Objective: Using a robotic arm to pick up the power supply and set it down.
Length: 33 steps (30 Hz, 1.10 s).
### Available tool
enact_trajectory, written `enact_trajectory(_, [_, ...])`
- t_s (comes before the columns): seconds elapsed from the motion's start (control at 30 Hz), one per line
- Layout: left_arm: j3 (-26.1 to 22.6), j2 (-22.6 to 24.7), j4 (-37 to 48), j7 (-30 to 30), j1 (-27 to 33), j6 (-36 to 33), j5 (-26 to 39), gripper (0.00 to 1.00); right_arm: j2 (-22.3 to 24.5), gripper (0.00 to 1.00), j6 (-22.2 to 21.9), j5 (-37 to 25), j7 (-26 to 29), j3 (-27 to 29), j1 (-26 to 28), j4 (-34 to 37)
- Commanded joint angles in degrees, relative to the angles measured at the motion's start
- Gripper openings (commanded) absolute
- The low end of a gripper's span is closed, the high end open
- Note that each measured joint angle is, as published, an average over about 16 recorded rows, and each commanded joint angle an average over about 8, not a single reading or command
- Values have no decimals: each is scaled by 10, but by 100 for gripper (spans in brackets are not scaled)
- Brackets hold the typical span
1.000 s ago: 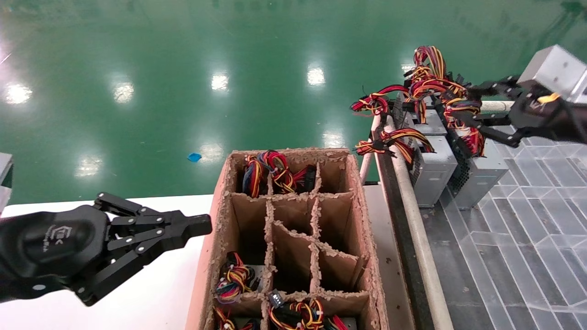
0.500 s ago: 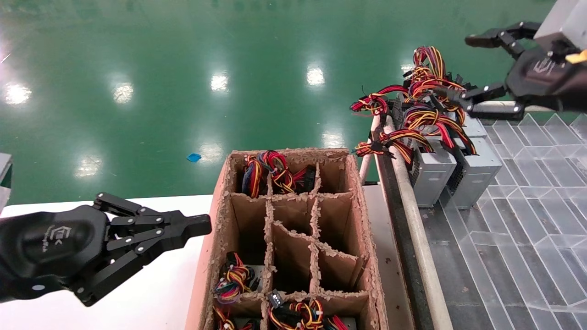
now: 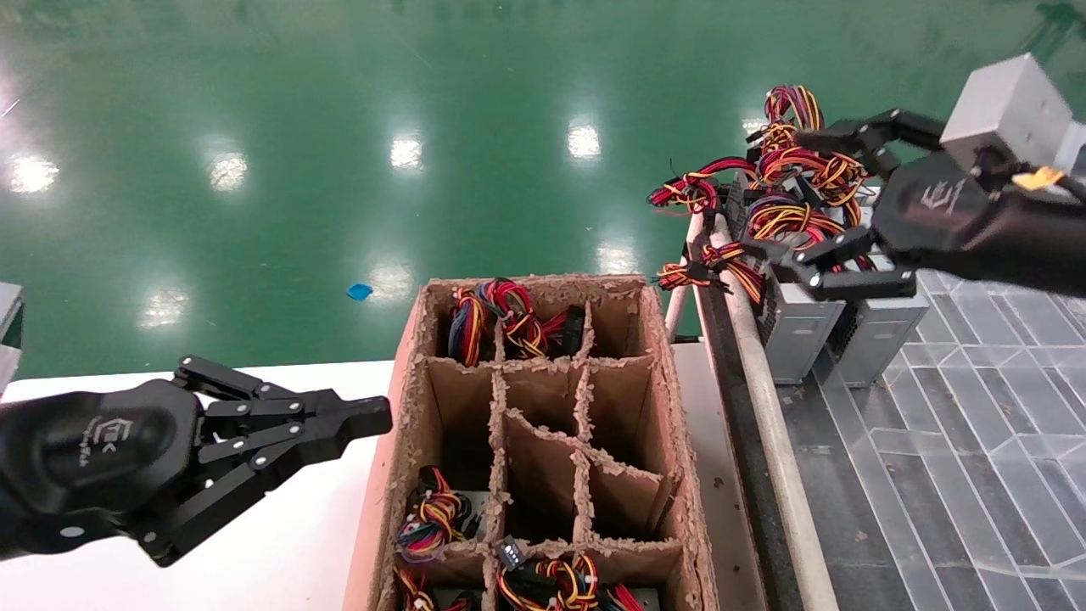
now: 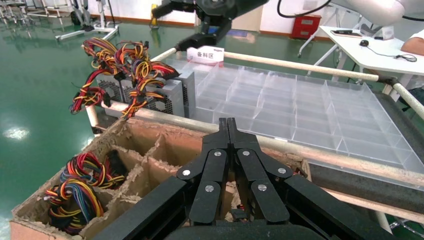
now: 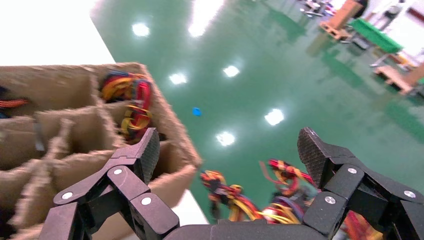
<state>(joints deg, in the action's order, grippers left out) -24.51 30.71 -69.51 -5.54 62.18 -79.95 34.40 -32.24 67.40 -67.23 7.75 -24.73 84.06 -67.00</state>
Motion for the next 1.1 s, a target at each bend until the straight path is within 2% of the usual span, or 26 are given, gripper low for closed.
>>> enact_trajectory(0.03, [0, 0, 0, 0, 0, 0, 0, 100, -1, 100, 8, 11, 1, 4, -10, -3])
enact_trajectory(1.1, [0, 0, 0, 0, 0, 0, 0, 100, -21, 100, 136, 189, 22, 65, -167, -49])
